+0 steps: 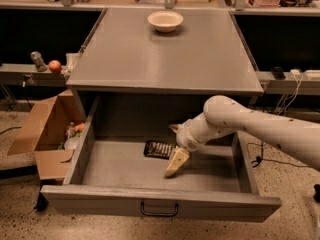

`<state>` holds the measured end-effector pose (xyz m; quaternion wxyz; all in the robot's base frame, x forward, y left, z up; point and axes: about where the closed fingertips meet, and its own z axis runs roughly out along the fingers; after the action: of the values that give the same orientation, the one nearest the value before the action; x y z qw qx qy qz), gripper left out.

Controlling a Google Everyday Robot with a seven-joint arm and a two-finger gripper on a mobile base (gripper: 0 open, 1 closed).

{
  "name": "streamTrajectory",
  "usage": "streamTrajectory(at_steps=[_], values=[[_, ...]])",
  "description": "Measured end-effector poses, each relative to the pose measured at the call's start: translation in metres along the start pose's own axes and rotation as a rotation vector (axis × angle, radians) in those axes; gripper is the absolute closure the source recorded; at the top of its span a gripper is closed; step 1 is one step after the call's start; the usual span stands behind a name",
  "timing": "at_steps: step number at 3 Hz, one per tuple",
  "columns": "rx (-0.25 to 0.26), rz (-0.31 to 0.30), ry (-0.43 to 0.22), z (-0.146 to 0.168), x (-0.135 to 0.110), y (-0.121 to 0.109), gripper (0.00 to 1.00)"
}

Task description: Pick rxbar chocolate from top drawer and place on counter

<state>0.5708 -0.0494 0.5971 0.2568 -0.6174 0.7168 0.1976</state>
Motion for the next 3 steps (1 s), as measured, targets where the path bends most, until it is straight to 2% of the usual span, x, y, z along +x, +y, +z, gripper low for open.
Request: streamTrajectory(at_steps=[1,3], values=[[-0.013,0.007,0.000,0.0162,0.0047,-0.0017,0.15],[-0.013,0.007,0.000,0.0077,-0.0019,-0.0022,0.61]])
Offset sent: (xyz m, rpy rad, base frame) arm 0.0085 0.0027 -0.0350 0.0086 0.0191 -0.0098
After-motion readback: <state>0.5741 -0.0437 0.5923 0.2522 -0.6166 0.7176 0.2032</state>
